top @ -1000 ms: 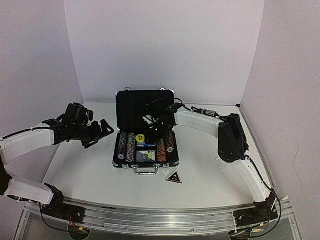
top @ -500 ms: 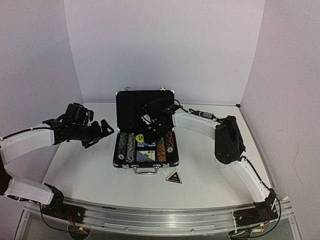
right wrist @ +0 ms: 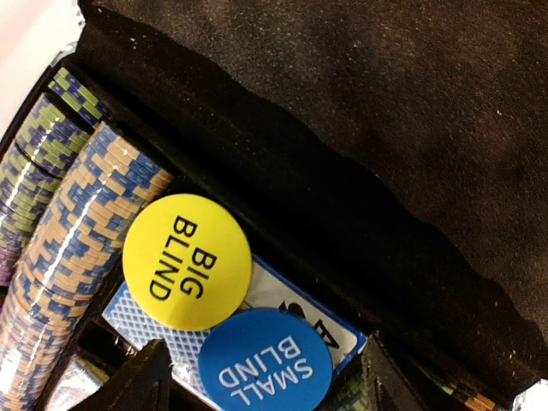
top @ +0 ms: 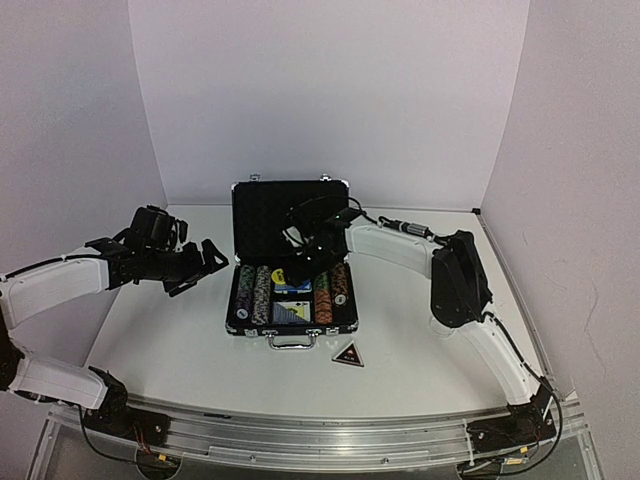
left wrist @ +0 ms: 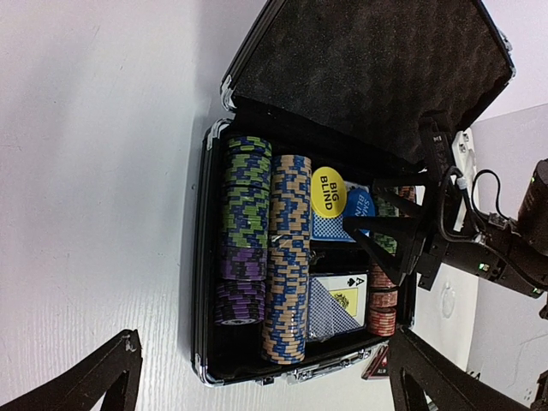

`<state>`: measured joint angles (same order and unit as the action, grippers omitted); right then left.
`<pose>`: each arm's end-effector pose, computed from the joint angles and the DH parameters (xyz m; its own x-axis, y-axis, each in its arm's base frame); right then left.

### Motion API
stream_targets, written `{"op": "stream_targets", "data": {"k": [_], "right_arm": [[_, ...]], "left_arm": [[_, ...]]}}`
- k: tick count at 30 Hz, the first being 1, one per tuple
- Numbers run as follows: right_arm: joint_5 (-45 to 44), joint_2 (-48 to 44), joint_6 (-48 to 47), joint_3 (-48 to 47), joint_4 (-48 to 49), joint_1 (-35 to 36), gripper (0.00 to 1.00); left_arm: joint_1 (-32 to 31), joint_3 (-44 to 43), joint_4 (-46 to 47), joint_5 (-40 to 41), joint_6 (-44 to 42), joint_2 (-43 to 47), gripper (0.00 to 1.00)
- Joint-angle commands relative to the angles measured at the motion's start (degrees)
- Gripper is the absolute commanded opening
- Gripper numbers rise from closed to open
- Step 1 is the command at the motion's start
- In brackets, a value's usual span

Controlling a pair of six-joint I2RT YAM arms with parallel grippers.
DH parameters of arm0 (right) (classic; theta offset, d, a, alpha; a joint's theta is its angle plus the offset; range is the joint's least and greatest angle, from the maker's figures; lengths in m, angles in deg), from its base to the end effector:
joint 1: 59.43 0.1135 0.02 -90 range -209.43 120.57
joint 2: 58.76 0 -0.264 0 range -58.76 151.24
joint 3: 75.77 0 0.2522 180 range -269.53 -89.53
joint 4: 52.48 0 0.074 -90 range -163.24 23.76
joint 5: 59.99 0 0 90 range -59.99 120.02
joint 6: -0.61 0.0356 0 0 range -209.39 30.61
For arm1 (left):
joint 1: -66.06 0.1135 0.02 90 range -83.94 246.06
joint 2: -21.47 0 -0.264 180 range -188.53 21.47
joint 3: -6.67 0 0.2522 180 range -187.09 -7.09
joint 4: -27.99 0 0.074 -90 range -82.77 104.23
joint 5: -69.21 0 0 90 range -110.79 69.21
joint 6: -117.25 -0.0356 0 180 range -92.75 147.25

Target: Pack up texas hold em set

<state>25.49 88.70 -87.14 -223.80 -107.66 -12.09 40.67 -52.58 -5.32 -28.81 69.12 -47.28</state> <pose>0.3803 0.4086 0.1688 -0.5796 -0.5712 -0.5812 -0.6799 0.7321 -0.0415 0.2266 -0.1131 0.2437 -0.8023 -0.3508 -0.4830 -0.0247 0.8280 -0.5602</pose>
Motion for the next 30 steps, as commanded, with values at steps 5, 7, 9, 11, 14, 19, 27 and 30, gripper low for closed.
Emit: {"op": "stream_targets", "data": {"k": [5,7,9,11,14,19,27,30], "right_arm": [[4.9,-18.7,2.9,10.3,-0.2,0.0,0.91],[4.8,-23.5,4.4,15.2,0.2,0.0,0.95],[3.8,-28.3,6.3,21.3,0.8,0.3,0.96],[1.7,-33.5,8.8,30.0,1.6,1.0,0.96],[-0.1,-41.5,12.2,41.2,1.9,2.4,0.96],[0.2,-51.7,19.0,59.3,2.9,5.5,0.96],[-5.6,-49.2,25.9,67.0,8.0,11.4,0.95],[-7.7,-45.3,27.7,66.1,10.4,12.9,0.95]], "left_arm": [[0.3,-0.4,1.9,-1.8,-0.4,1.5,1.0],[0.3,-0.3,2.2,-1.8,-0.3,1.8,1.0],[0.3,-0.1,2.6,-1.7,-0.2,2.0,1.0],[0.3,0.3,2.8,-1.4,-0.2,1.9,1.0],[0.3,0.3,2.5,-0.8,0.2,1.4,1.0],[0.3,1.1,2.0,-0.5,1.6,1.2,1.0],[0.3,1.8,0.8,-0.9,1.5,0.9,1.0],[0.2,1.9,1.4,-1.4,1.3,0.1,1.0]]}}
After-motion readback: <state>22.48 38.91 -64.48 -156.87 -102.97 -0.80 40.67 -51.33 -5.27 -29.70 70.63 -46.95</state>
